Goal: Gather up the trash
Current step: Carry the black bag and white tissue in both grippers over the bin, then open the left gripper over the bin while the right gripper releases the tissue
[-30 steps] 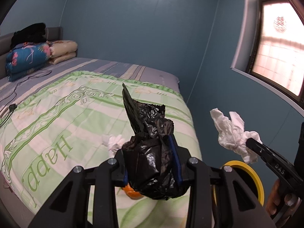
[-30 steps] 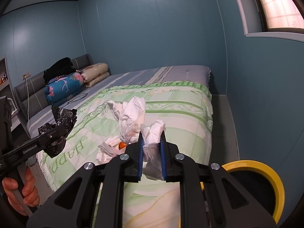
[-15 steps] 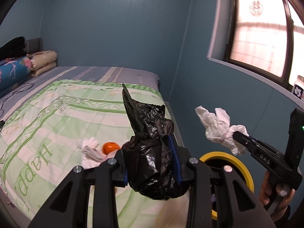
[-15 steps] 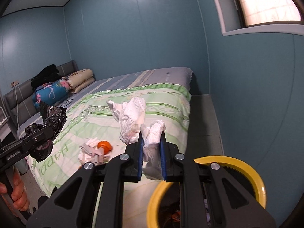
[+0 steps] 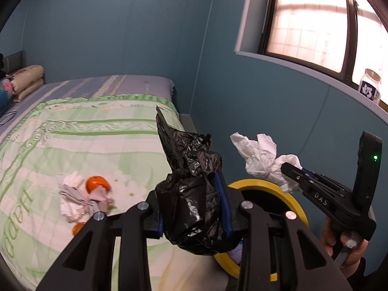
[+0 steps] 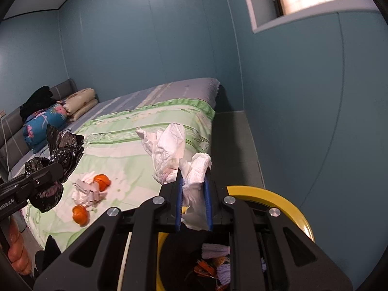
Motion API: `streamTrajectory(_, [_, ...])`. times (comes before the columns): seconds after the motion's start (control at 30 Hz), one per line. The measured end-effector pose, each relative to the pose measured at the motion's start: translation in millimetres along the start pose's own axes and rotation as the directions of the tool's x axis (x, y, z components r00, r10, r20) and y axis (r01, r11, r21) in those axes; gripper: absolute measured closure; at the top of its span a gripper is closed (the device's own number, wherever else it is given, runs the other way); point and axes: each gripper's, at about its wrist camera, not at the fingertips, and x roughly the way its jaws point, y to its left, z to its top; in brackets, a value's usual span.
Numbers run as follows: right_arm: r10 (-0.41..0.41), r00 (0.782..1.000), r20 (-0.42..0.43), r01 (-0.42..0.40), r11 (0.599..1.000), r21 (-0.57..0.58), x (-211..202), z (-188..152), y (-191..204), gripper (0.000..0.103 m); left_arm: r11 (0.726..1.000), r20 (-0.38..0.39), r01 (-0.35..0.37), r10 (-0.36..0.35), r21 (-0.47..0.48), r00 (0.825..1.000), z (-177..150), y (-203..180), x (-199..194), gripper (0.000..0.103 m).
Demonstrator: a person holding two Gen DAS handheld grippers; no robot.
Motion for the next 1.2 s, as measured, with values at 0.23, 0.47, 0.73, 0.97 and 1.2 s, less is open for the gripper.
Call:
streamTrajectory(0.23, [-0.03,0.999,-0.022,0.031,0.999,0.026,3,-12,-18,0.089,0.999,-0.057,0.05,-0.049,0.018,0.997,-6,-20,24,0.071])
streamTrajectory(0.47, [-0.086,0.996,-0.026,0.087,0.996,0.029,7,-20,-33,0.088,0.996,-0.11,0.083,-0.078,0.043,0.991,-20,-38,47,0.071])
streamTrajectory(0.73, [-0.115,0.992,-0.061,0.117,0.993,0.032,16,-32,-43,0.088,0.992,-0.182,0.111,-0.098,0.064,0.978,-38,-57,72,0.071])
streamTrajectory(0.97, [-0.118,0.987,-0.106,0.122,0.992,0.036,25,-39,-50,0.088,0.987,-0.236,0.125,-0.099,0.098,0.967,-54,-74,86,0.071])
streamTrajectory(1.2, [-0.109,0.986,-0.123,0.116,0.992,0.047,28,-42,-57,0.088,0.982,-0.262,0.156,-0.122,0.111,0.957,-59,-82,91,0.071])
